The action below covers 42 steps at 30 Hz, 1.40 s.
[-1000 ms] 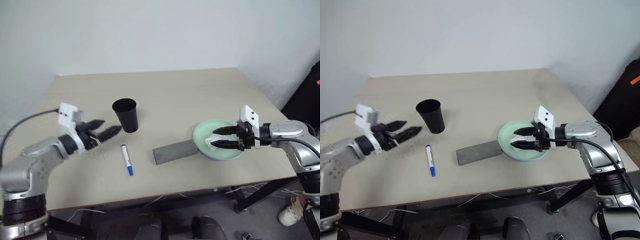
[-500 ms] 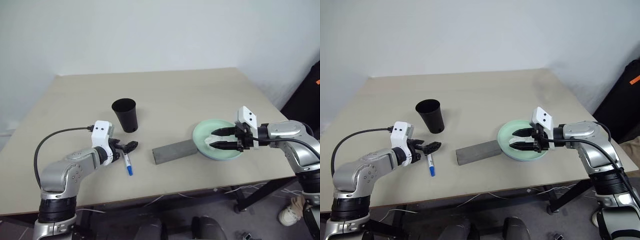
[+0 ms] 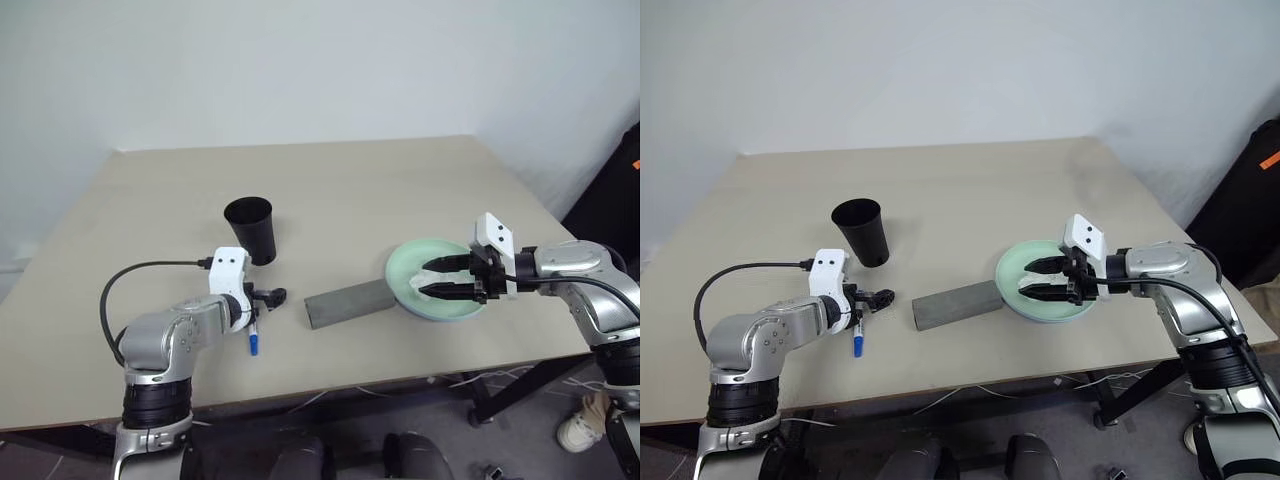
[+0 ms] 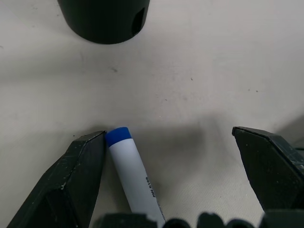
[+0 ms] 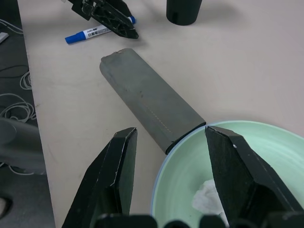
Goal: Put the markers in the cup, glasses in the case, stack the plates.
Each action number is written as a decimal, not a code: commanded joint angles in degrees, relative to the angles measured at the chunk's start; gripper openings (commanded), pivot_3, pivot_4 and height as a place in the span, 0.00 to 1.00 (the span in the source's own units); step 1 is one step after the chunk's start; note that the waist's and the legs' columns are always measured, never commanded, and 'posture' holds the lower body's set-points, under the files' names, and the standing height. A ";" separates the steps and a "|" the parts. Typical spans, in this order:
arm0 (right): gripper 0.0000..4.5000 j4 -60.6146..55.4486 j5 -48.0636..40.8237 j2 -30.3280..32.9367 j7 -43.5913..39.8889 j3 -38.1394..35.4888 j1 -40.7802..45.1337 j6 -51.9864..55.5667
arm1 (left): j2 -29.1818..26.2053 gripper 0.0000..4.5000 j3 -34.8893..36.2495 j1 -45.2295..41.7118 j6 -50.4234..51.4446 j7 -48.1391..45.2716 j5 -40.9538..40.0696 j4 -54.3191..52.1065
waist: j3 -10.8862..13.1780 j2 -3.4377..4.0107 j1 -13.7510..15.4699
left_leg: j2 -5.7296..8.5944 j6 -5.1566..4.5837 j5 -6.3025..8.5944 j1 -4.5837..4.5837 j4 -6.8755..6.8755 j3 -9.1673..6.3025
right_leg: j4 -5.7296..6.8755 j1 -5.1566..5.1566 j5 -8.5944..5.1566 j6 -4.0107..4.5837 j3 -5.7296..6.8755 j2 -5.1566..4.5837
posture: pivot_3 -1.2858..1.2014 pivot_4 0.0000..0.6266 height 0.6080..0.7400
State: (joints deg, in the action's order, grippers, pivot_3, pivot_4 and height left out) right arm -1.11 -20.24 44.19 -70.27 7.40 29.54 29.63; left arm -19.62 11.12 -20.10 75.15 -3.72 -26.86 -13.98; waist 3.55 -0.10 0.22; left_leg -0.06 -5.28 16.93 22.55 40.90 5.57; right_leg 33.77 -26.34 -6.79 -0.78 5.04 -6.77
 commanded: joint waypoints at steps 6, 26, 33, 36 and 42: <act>0.55 -1.03 -0.42 0.05 -0.19 -0.91 1.62 -0.52 | 1.41 1.00 1.01 -0.91 2.94 2.21 3.22 -0.41 | -0.01 0.01 -0.12 | -0.01 0.00 0.00 -0.02 0.00 -0.01 | 0.02 0.00 0.00 0.00 0.00 0.00 | 0.52 0.00 0.87; 0.55 -0.14 -0.06 -0.58 -0.18 -0.36 2.53 -1.19 | -2.30 0.11 -4.11 0.24 6.02 -2.07 6.15 -0.21 | -0.02 0.04 -0.22 | -0.02 0.00 0.01 -0.02 0.00 0.00 | 0.00 -0.03 0.02 0.04 0.02 -0.03 | 0.52 0.00 0.87; 0.55 0.49 0.15 -0.98 -0.09 -0.14 3.15 -1.43 | -5.88 0.11 -8.14 -1.60 0.27 -14.23 0.81 -4.05 | -0.02 0.04 0.13 | -0.02 0.00 0.01 0.03 0.00 0.00 | -0.01 -0.06 0.01 0.05 0.05 -0.07 | 0.52 0.00 0.87; 0.55 0.97 0.36 -1.35 -0.02 0.07 3.64 -1.60 | -6.78 0.11 -7.46 -3.32 -3.18 -20.85 -2.79 -5.49 | 0.01 0.00 0.05 | -0.02 0.00 0.01 0.11 0.00 0.00 | -0.03 -0.13 -0.03 0.13 0.08 -0.11 | 0.52 0.00 0.87; 0.55 1.28 0.64 -1.95 0.03 0.14 3.98 -1.74 | -5.17 0.11 -2.59 -9.38 -11.26 -27.96 -8.61 -2.67 | 0.02 0.02 0.02 | -0.05 0.02 0.00 0.11 0.00 -0.04 | 0.01 -0.15 -0.03 0.15 0.17 -0.05 | 0.52 0.00 0.87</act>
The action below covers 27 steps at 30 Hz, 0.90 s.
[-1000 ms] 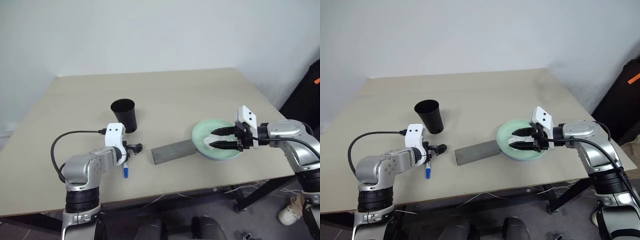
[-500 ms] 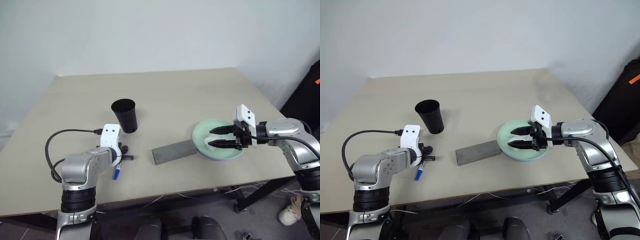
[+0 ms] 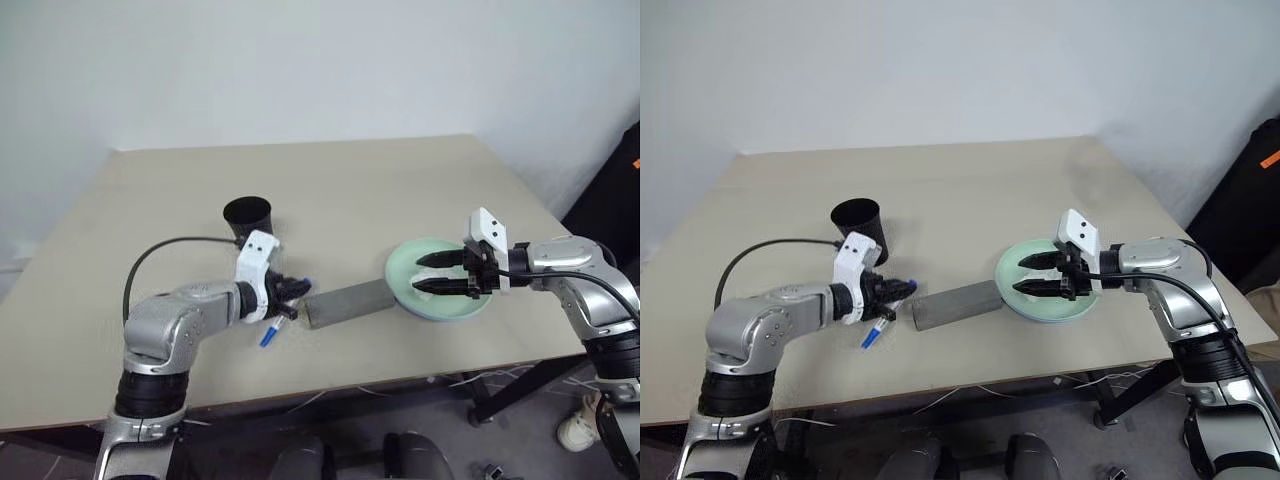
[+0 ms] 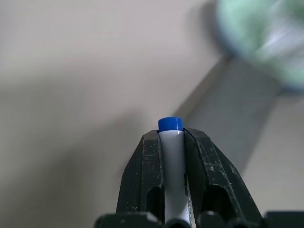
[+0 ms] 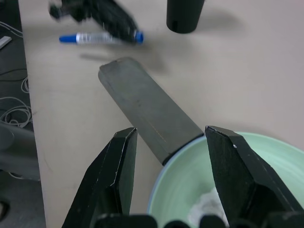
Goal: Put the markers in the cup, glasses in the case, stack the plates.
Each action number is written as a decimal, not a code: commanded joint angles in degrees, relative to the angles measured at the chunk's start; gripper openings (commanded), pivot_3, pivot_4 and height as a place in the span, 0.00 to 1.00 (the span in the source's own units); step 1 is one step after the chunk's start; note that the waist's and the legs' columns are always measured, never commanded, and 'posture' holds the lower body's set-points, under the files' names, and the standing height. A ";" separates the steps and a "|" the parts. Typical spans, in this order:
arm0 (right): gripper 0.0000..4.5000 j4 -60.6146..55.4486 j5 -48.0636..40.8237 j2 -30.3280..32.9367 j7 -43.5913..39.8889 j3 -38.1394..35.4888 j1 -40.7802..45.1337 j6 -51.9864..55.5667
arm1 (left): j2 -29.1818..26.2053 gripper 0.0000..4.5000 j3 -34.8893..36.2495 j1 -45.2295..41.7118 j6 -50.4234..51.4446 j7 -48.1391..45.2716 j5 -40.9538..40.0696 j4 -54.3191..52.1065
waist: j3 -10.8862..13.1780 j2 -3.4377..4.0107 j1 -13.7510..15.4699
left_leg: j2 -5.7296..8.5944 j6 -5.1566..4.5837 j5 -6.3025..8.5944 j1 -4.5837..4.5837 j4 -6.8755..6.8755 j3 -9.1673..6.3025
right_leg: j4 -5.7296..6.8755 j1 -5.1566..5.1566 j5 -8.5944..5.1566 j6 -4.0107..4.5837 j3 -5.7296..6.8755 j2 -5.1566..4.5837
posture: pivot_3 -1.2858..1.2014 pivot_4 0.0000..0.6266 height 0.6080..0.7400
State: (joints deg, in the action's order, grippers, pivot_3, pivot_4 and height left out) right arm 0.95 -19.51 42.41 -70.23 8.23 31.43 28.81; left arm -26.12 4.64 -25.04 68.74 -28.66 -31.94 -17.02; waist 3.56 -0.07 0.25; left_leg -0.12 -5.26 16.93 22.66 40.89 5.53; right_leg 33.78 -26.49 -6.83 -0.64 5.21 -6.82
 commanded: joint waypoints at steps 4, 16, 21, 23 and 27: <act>0.55 -0.74 0.09 -0.48 0.10 -0.72 2.18 -0.94 | 2.66 0.11 4.59 -7.92 -11.35 -4.96 -3.71 3.61 | -0.01 0.00 0.00 | 0.03 -0.03 -0.01 -0.04 0.04 0.01 | -0.02 0.12 0.00 -0.01 0.00 0.01 | 0.52 0.00 0.87; 0.55 -0.85 -0.08 -1.39 0.77 -1.05 2.34 -0.73 | 6.99 0.11 4.83 -24.30 -50.51 -0.59 11.19 33.50 | -0.01 -0.03 0.02 | 0.09 -0.11 -0.04 -0.03 0.14 0.01 | -0.03 0.20 0.07 -0.10 0.00 0.02 | 0.52 0.00 0.87; 0.55 -1.03 -0.20 -1.82 1.24 -1.09 2.22 -0.67 | 6.84 0.11 6.22 -31.23 -64.67 2.00 14.75 47.91 | -0.01 -0.05 0.02 | 0.09 -0.13 -0.03 0.01 0.13 0.00 | -0.06 0.18 0.07 -0.11 0.02 0.02 | 0.52 0.00 0.87; 0.55 -1.07 -0.20 -1.87 1.31 -1.17 2.15 -0.66 | 6.44 0.11 6.26 -32.67 -68.65 2.27 15.95 52.34 | -0.01 -0.04 0.02 | 0.08 -0.15 -0.01 0.01 0.13 0.00 | -0.07 0.18 0.08 -0.11 0.03 0.01 | 0.52 0.00 0.87; 0.55 -1.46 -0.38 -1.83 1.52 -1.34 1.77 -0.49 | 5.39 0.11 6.71 -34.37 -75.20 3.39 17.96 60.57 | -0.01 -0.04 0.01 | 0.08 -0.18 0.01 0.02 0.13 0.01 | -0.07 0.18 0.08 -0.12 0.06 -0.01 | 0.52 0.00 0.87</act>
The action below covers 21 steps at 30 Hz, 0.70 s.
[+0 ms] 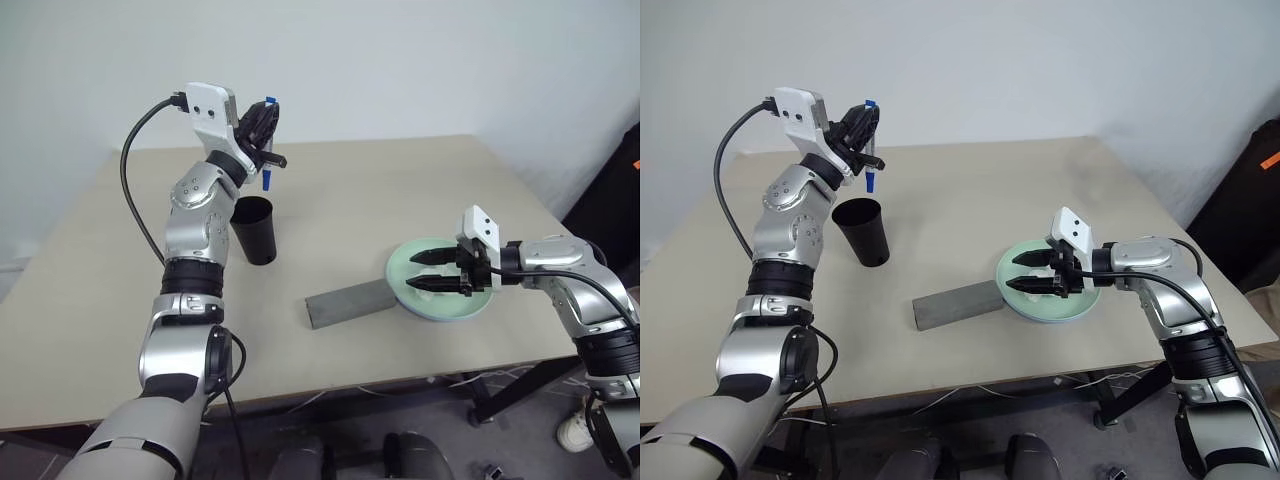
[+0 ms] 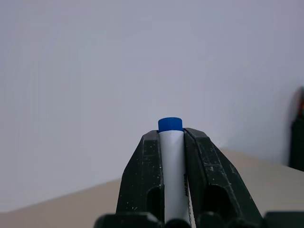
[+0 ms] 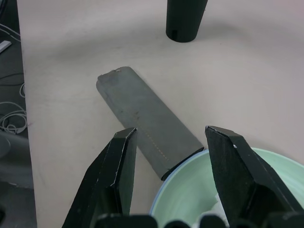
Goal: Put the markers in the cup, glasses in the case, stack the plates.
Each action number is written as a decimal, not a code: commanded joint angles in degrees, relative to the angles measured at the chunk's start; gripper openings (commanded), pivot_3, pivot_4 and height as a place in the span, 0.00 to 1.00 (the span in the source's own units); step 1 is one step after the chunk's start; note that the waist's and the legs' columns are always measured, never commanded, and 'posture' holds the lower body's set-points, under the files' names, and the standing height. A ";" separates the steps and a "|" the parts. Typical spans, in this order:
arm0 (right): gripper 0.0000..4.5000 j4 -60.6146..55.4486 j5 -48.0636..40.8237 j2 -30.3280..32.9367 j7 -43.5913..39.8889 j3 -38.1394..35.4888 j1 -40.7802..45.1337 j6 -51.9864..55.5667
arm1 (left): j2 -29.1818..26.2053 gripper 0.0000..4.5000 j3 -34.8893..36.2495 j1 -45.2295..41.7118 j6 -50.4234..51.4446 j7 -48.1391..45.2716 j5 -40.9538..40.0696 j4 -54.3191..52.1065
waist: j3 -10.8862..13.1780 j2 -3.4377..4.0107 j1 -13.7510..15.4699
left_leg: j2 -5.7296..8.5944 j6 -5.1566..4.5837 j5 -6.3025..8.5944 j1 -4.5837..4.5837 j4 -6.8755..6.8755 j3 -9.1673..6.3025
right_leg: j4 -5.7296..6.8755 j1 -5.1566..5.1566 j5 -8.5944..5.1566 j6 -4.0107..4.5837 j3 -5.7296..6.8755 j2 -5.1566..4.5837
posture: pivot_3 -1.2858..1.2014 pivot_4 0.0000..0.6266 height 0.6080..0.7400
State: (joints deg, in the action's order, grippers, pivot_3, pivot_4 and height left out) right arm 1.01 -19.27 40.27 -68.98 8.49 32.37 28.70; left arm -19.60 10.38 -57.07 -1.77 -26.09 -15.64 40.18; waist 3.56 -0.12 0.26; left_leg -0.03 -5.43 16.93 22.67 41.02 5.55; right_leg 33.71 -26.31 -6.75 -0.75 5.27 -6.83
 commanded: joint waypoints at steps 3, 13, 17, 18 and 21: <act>0.55 -1.71 -0.75 0.46 0.34 -1.75 0.62 -0.25 | -1.49 0.11 1.25 -1.78 -8.05 0.95 2.38 7.45 | 0.00 -0.01 0.00 | -0.01 0.00 0.00 0.01 0.00 0.00 | 0.00 0.00 0.00 0.00 0.02 0.00 | 0.52 0.00 0.87; 0.55 -2.02 -0.96 0.61 0.40 -1.75 0.75 0.22 | -1.64 0.11 3.71 0.03 -15.13 1.37 2.24 13.77 | -0.01 -0.03 0.02 | -0.01 -0.04 0.03 0.04 0.02 -0.02 | -0.01 -0.01 0.01 -0.01 0.10 -0.06 | 0.52 0.00 0.87; 0.55 -2.16 -1.05 0.68 0.36 -1.79 0.77 0.32 | -1.41 0.11 4.32 0.83 -16.37 0.78 2.07 14.56 | -0.01 -0.03 0.00 | -0.01 -0.04 0.03 0.04 0.03 -0.03 | 0.00 -0.01 0.01 -0.01 0.10 -0.06 | 0.52 0.00 0.87; 0.55 -2.24 -1.08 0.74 0.34 -1.83 0.70 0.35 | -1.25 0.11 4.52 1.13 -16.45 0.50 1.92 14.62 | -0.01 -0.04 0.02 | -0.02 -0.04 0.04 0.04 0.03 -0.02 | 0.00 -0.01 0.01 -0.01 0.10 -0.06 | 0.52 0.00 0.87; 0.55 -2.37 -1.12 0.82 0.34 -1.88 0.64 0.43 | -0.89 0.11 4.86 1.76 -16.91 -0.01 1.76 14.93 | -0.01 -0.04 0.02 | -0.02 -0.04 0.04 0.05 0.04 -0.03 | 0.00 -0.01 0.01 -0.01 0.11 -0.06 | 0.52 0.00 0.87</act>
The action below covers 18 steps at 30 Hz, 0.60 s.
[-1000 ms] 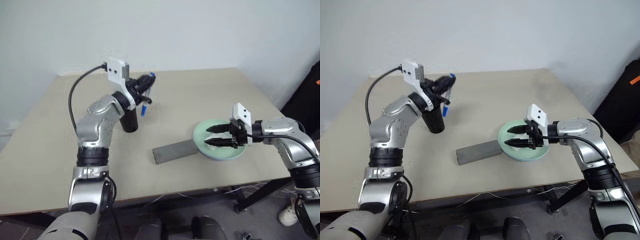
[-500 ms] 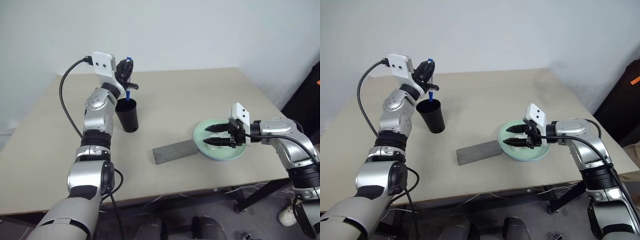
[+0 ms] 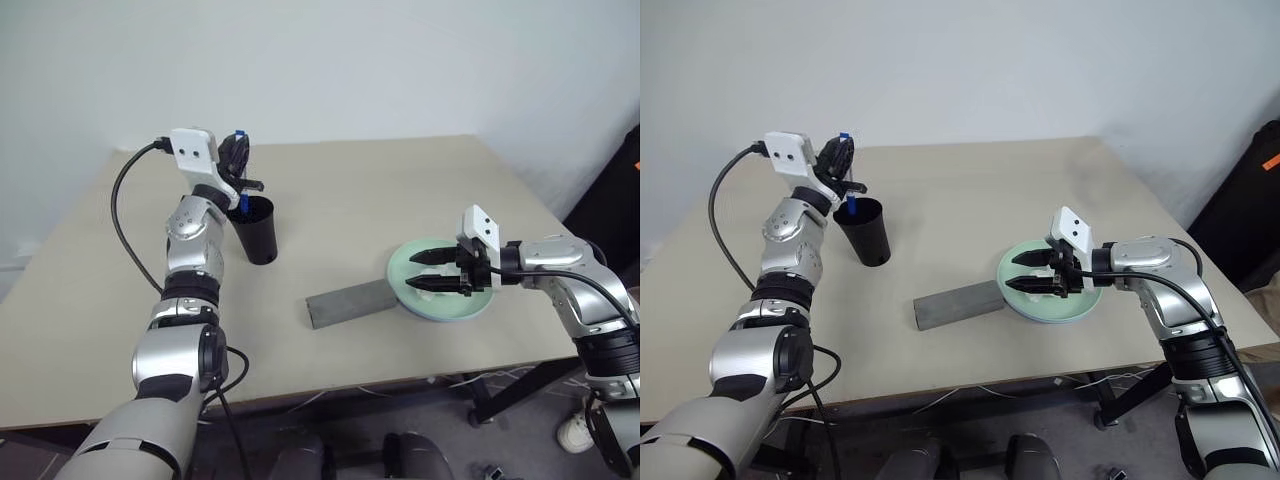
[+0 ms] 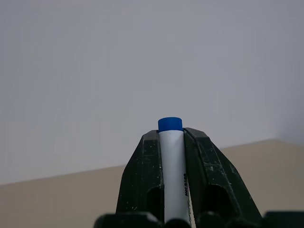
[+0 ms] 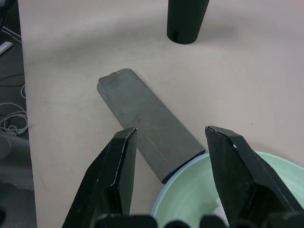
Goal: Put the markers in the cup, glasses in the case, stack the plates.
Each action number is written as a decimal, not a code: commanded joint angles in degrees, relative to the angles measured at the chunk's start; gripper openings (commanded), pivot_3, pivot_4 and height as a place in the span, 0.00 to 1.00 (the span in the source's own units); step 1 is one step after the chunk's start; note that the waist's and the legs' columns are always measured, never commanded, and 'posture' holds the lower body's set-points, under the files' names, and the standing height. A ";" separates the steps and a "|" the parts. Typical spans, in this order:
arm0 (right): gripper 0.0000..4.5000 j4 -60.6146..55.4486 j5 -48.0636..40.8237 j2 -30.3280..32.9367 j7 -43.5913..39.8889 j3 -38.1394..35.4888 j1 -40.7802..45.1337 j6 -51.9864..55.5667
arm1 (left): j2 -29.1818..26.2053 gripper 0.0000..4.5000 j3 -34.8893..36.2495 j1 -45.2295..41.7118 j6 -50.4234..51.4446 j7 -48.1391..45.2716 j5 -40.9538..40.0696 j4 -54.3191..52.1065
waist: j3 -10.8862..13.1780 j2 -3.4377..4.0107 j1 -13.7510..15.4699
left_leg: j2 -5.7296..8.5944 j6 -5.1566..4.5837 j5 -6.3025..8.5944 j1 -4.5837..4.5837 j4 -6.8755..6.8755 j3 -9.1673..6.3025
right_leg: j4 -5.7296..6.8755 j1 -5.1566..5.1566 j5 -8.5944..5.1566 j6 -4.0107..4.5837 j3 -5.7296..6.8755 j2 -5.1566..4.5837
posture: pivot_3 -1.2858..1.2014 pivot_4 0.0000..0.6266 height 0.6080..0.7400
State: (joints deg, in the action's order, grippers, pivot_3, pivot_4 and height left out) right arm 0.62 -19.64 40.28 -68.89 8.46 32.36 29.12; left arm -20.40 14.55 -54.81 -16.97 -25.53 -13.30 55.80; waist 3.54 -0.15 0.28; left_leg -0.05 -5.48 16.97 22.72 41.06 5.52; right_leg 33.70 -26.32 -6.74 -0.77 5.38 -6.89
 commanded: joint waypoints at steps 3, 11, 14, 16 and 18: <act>0.55 -2.08 -0.79 0.71 0.36 -1.85 0.83 0.25 | 0.42 0.11 1.05 0.08 -2.24 -1.00 -0.95 -0.39 | 0.00 -0.01 0.00 | 0.00 -0.02 0.01 0.01 0.02 0.00 | 0.00 0.00 0.00 0.00 0.01 0.00 | 0.52 0.00 0.87; 0.55 -2.15 -0.76 0.80 0.23 -1.86 0.83 0.26 | 1.08 0.11 1.65 0.44 -2.28 -1.87 -2.04 -0.63 | -0.01 -0.01 -0.02 | 0.00 -0.04 0.02 0.01 0.04 0.00 | 0.02 0.00 0.00 0.00 0.02 -0.02 | 0.52 0.00 0.87; 0.55 -2.03 -0.74 0.81 0.13 -1.83 0.98 0.21 | 1.23 0.11 2.16 0.48 -1.63 -2.68 -2.72 -0.74 | -0.01 -0.01 -0.01 | -0.01 -0.03 0.02 0.01 0.04 0.00 | 0.02 0.00 0.01 0.00 0.02 -0.01 | 0.52 0.00 0.87; 0.55 -2.04 -0.77 0.81 0.07 -1.82 1.04 0.21 | 1.27 0.22 2.35 0.51 -1.55 -2.76 -2.67 -0.76 | -0.01 -0.02 -0.01 | -0.01 -0.04 0.02 0.01 0.06 0.00 | 0.01 0.01 0.01 0.00 0.03 -0.01 | 0.52 0.00 0.87; 0.55 -1.99 -0.75 0.84 0.01 -1.80 1.07 0.16 | 1.24 0.32 2.35 0.66 -1.57 -2.75 -2.57 -0.80 | -0.01 -0.02 -0.01 | -0.01 -0.04 0.03 0.01 0.07 0.00 | 0.01 0.01 0.01 0.00 0.03 -0.02 | 0.52 0.00 0.87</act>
State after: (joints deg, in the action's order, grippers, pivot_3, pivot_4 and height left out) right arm 0.49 -19.65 40.28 -68.89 8.46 32.36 29.55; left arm -19.07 16.43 -53.85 -18.01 -28.01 -15.33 56.35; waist 3.53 -0.17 0.27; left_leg -0.05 -5.52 17.00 22.73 41.14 5.52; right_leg 33.72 -26.31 -6.73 -0.76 5.41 -6.91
